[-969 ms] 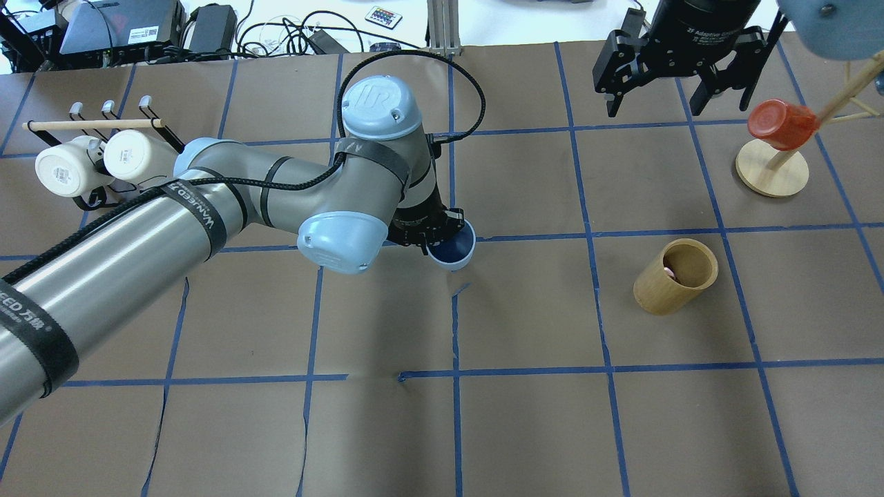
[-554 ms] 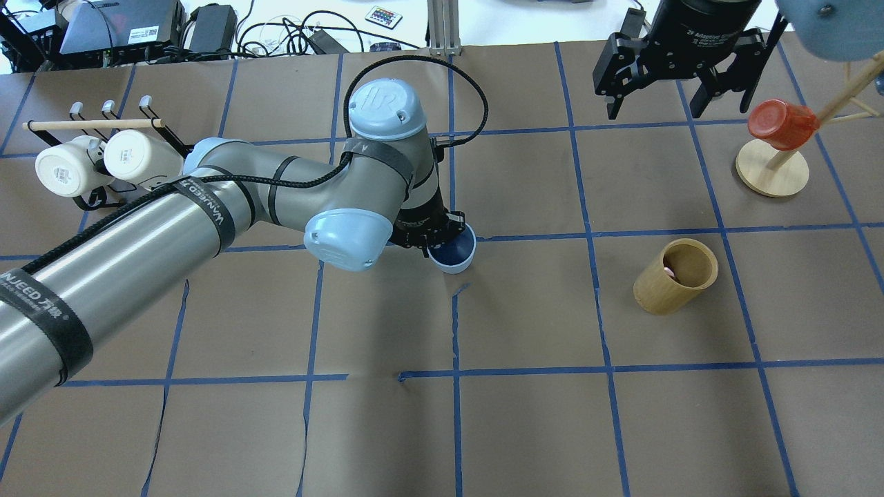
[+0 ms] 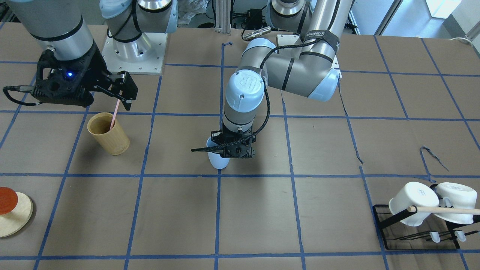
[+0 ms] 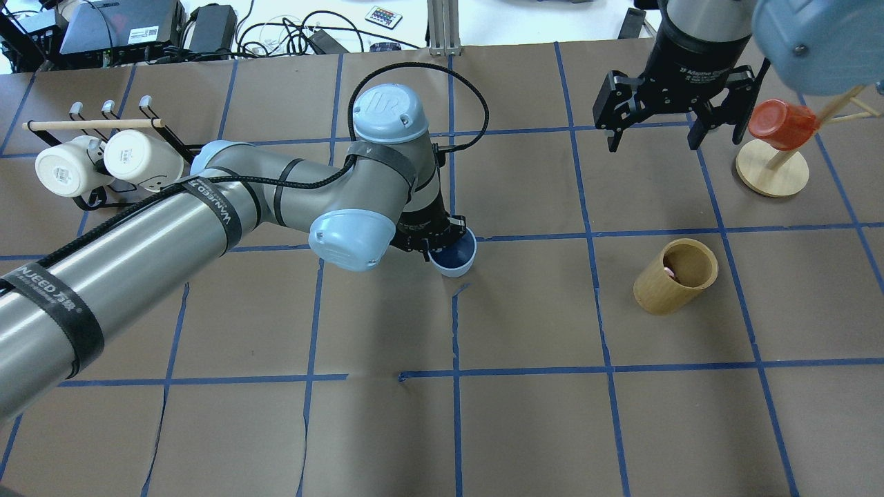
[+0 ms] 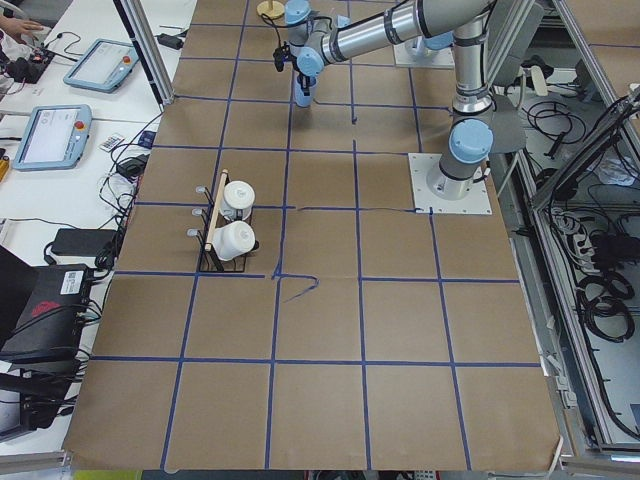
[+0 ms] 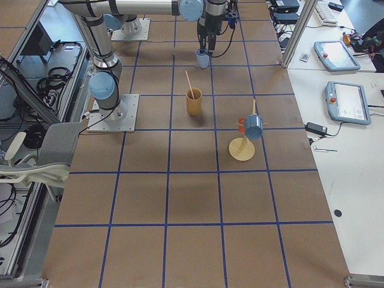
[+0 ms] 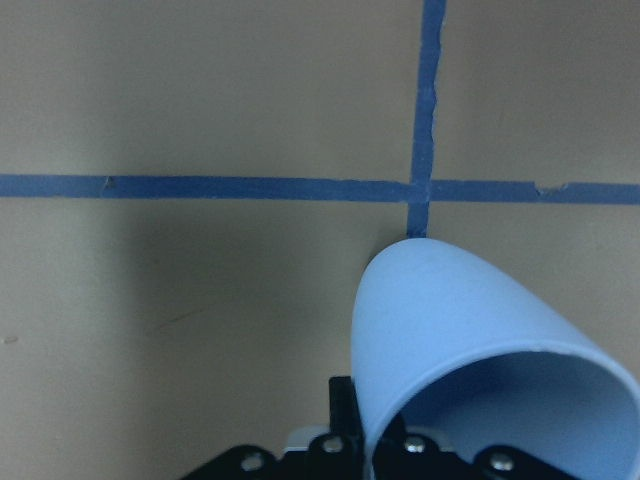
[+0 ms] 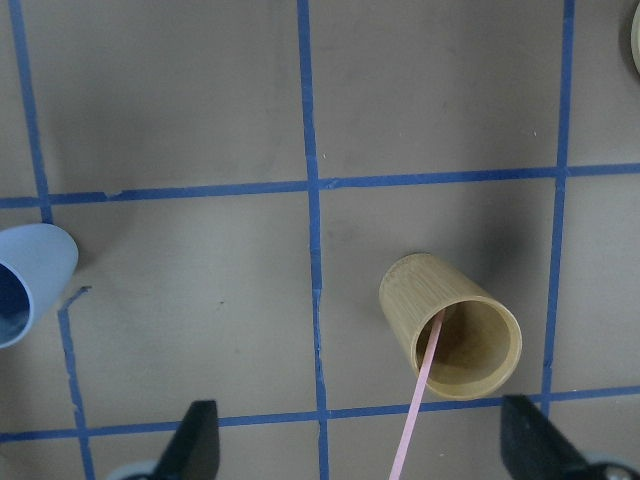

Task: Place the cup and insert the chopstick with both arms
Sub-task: 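Release the blue cup with the left gripper while the right gripper lowers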

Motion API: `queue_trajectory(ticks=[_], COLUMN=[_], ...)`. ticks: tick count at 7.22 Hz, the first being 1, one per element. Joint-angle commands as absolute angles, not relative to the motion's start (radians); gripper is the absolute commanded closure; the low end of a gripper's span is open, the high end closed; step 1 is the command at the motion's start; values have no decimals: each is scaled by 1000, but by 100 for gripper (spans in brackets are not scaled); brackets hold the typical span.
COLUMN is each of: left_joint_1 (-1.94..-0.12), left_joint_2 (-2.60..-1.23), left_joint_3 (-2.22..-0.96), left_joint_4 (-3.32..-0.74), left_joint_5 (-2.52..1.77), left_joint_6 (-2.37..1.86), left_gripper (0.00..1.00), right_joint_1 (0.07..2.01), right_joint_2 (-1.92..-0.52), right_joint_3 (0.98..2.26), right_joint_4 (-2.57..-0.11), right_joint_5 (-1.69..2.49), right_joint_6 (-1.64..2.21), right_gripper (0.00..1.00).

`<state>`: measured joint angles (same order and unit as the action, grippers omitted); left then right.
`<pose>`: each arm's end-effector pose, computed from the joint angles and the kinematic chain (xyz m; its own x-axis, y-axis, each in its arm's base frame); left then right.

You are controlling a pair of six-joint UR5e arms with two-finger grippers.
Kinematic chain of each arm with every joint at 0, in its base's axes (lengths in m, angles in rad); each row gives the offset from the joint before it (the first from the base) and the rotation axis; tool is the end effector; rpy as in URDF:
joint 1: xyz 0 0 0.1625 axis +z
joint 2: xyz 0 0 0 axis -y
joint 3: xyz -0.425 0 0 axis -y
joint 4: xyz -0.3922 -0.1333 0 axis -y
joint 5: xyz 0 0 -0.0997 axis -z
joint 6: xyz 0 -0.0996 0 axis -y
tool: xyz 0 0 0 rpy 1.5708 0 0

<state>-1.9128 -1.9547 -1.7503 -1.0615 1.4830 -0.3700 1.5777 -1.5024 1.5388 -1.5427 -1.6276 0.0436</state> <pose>-0.3300 -0.5034 0.2426 -0.9975 -0.0329 0.0621 -0.0277 0.9962 0.0821 0.1312 -0.5132 0.4666 -0.9977 0.0330 0.0594 0.0366 0.9974 0.0619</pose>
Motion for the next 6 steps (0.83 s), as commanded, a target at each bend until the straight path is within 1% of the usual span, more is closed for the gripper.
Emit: queue_trajectory(ticks=[1, 3, 5, 6], left_joint_1=[-1913, -1898, -1772, -1681], left_joint_2=[-1939, -1896, -1820, -1777], left_joint_3=[-1747, -1694, -1599, -1574], left_joint_4=[-1062, -1131, -1346, -1368], left_joint_5=[1483, 1488, 1496, 1537], left_joint_6=[-370, -365, -229, -75], left_gripper=[0, 0, 0, 0], right_joint_1=[1574, 1572, 1574, 1575], right_joint_2=[-1509, -1541, -1594, -1607], right_joint_3=[1612, 1705, 1820, 1857], right_joint_4=[-1536, -1540, -1574, -1592], right_joint_5=[-1710, -1704, -1703, -1709], right_joint_6=[14, 18, 28, 25], right_gripper=[0, 0, 0, 8])
